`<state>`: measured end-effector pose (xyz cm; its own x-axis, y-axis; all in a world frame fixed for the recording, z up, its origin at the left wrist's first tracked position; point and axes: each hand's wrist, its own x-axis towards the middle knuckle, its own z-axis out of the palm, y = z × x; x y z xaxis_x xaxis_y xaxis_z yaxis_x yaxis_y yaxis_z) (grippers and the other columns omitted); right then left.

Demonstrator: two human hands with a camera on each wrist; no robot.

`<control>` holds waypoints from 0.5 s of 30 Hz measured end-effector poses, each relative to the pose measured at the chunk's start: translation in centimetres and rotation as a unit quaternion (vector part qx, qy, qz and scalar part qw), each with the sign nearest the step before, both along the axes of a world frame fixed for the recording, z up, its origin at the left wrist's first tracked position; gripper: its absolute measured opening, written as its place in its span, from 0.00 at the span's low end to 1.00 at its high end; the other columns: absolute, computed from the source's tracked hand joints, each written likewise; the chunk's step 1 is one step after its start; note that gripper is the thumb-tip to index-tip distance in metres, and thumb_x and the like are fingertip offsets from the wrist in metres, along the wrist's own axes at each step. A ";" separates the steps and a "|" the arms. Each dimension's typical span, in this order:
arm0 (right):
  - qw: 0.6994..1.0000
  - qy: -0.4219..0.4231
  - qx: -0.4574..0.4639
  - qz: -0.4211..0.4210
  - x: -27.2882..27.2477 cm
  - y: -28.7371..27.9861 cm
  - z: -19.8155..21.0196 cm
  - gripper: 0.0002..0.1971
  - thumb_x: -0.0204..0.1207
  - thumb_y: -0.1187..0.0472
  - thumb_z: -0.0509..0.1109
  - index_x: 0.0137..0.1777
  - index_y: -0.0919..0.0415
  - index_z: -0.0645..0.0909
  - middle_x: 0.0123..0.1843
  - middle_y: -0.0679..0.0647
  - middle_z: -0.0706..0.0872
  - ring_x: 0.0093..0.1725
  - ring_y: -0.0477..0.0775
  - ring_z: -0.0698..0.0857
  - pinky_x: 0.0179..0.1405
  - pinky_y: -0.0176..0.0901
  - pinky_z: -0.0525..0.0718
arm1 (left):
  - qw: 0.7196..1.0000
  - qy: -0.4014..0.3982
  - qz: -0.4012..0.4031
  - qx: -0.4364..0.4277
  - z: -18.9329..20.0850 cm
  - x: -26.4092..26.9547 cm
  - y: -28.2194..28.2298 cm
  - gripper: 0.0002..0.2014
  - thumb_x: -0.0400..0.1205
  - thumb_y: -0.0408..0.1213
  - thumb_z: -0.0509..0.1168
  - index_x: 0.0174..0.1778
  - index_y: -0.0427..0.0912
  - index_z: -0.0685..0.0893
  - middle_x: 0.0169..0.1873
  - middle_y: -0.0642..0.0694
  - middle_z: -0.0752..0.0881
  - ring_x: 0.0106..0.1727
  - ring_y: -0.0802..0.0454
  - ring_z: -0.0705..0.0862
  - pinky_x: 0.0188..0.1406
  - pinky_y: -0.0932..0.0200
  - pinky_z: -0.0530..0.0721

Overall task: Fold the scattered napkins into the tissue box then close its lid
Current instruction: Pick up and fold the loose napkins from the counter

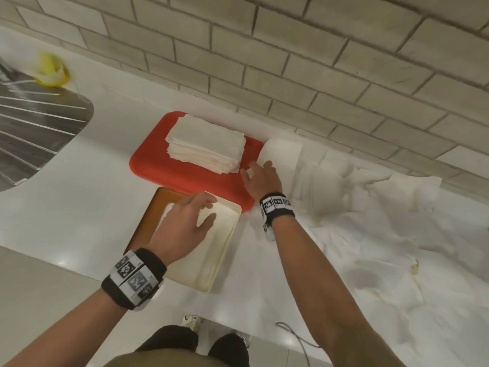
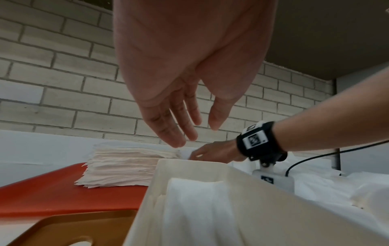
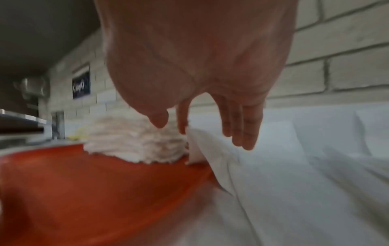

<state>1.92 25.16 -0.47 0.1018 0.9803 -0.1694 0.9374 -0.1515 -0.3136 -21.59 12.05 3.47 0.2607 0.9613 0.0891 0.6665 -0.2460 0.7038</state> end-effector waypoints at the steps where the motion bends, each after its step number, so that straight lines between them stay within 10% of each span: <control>1: 1.000 -0.014 0.008 -0.010 0.2 0.5 -0.2 0.25 0.91 0.40 0.62 0.77 0.56 0.80 0.72 0.64 0.81 0.71 0.71 0.84 0.68 0.61 0.84 | 1.000 -0.008 -0.002 0.003 0.2 0.2 0.1 0.12 0.88 0.41 0.73 0.66 0.52 0.83 0.56 0.56 0.90 0.58 0.58 0.87 0.56 0.53 0.90; 4: 0.995 -0.009 0.101 -0.022 0.5 -0.5 1.1 0.17 0.90 0.50 0.66 0.66 0.65 0.82 0.63 0.61 0.85 0.57 0.69 0.89 0.56 0.56 0.85 | 0.998 -0.050 0.025 0.001 1.5 0.6 0.7 0.06 0.92 0.45 0.67 0.59 0.49 0.85 0.50 0.58 0.90 0.52 0.64 0.89 0.50 0.62 0.88; 9: 0.945 -0.049 0.284 0.154 -2.6 -10.0 5.7 0.15 0.81 0.72 0.72 0.63 0.59 0.77 0.56 0.57 0.82 0.32 0.58 0.83 0.27 0.52 0.89 | 0.941 -0.252 0.092 -0.206 3.6 2.6 2.7 0.25 0.91 0.67 0.57 0.68 0.49 0.81 0.54 0.49 0.93 0.53 0.53 0.94 0.55 0.52 0.92; 12: 0.918 -0.028 0.265 0.294 -4.1 -15.1 6.5 0.19 0.80 0.69 0.76 0.66 0.54 0.75 0.55 0.53 0.81 0.37 0.51 0.81 0.30 0.46 0.87 | 0.873 -0.359 0.107 -0.312 3.7 3.6 3.8 0.22 0.90 0.50 0.70 0.76 0.46 0.74 0.65 0.42 0.87 0.61 0.46 0.92 0.52 0.52 0.91; 15: 0.919 0.112 0.220 0.306 -2.8 -16.1 7.0 0.12 0.89 0.48 0.72 0.67 0.50 0.81 0.62 0.46 0.86 0.50 0.48 0.86 0.47 0.40 0.88 | 0.914 -0.296 0.108 -0.256 2.2 3.1 4.2 0.23 0.89 0.31 0.71 0.78 0.45 0.73 0.66 0.42 0.86 0.67 0.40 0.87 0.62 0.41 0.91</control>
